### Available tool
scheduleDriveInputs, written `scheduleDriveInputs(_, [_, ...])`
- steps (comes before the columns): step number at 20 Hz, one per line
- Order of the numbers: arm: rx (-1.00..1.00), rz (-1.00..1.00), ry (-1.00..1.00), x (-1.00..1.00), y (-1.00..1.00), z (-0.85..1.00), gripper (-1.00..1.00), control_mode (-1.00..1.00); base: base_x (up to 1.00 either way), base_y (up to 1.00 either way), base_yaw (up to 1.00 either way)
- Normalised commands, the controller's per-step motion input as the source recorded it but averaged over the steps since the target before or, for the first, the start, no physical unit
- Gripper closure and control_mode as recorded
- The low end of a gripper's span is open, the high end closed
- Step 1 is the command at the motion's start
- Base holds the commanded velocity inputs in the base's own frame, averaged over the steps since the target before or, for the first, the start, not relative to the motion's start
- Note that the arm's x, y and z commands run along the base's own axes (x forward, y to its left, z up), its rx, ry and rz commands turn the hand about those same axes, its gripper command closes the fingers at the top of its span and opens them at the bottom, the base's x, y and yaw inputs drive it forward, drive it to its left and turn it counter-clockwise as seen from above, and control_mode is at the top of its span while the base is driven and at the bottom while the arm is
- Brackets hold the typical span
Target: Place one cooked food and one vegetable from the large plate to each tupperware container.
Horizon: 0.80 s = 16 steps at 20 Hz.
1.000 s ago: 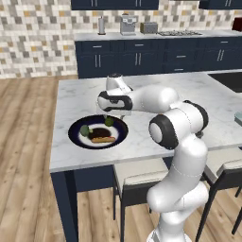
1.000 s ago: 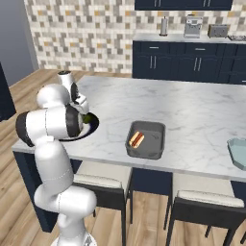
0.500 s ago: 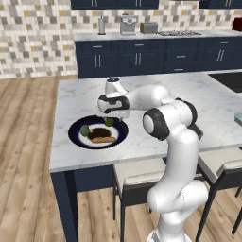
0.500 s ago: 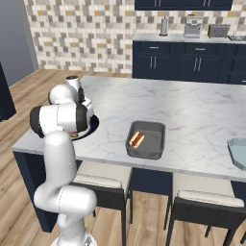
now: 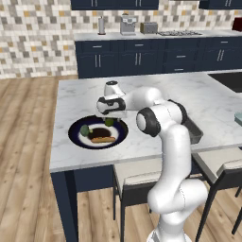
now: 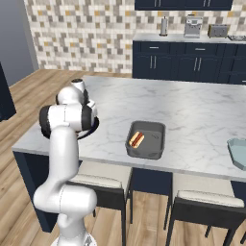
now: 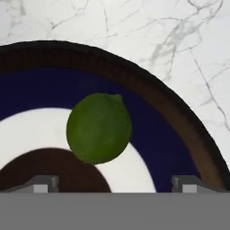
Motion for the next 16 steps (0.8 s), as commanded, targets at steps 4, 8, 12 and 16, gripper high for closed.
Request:
scheduleDriveInputs(4, [0.0, 0.0, 0.0, 0.52, 0.03, -0.21, -1.0, -1.0, 0.0, 0.0, 0.0])
scheduleDriveInputs(8, [0.0, 0.0, 0.0, 0.34, 0.0, -0.26, -1.0, -1.0, 0.0, 0.0, 0.0])
scheduleDriveInputs(12, [0.0, 0.0, 0.02, -0.03, 0.0, -0.24, -1.0, -1.0, 0.0, 0.0, 0.0])
scheduleDriveInputs(16, [0.0, 0.0, 0.1, 0.0, 0.0, -0.28, 1.0, -1.0, 0.0, 0.0, 0.0])
